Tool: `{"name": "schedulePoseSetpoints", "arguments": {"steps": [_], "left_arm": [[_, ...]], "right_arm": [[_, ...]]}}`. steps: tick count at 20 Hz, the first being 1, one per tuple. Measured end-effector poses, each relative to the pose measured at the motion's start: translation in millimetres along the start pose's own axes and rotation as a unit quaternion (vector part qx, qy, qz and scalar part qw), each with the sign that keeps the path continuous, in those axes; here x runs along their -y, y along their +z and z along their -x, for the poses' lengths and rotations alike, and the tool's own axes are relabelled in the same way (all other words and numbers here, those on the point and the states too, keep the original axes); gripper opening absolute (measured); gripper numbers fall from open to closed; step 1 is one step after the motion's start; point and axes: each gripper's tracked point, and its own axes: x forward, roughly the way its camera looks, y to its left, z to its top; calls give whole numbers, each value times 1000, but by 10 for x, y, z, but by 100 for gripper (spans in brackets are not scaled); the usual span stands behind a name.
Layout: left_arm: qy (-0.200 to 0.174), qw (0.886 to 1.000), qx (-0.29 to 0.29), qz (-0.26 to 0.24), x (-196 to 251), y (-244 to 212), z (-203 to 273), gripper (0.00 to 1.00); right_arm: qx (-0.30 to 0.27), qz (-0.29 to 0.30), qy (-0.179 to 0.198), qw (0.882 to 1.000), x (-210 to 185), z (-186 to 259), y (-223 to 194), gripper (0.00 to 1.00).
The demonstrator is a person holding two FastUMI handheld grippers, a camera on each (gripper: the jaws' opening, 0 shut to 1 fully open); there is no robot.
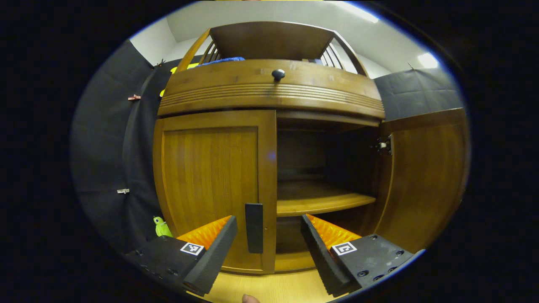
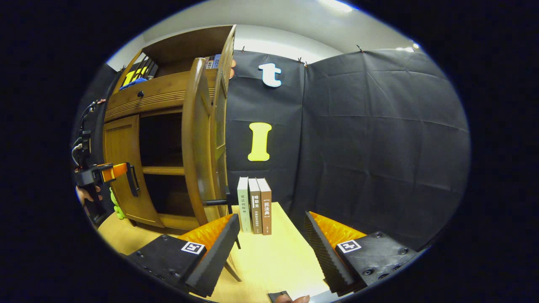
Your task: Open the right door of the double-door shoe cabinet with the right hand, and open the left door with the left hand.
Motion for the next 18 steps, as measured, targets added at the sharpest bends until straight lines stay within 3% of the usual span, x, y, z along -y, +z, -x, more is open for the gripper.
{"name": "schedulePoseSetpoints", "arguments": {"steps": [5,10,18], "left_arm": [[6,1000,-18,-4,-78,-122,-167,90],[11,999,-34,-11,-108,-226,-297,65],[19,999,-45,0,-128,-295,-421,37]], "right_arm": [[10,0,11,1000,-10,-23,21,98],[3,7,9,1000,31,-136,-1,98],[4,5,-9,1000,94,-206,15,98]]}}
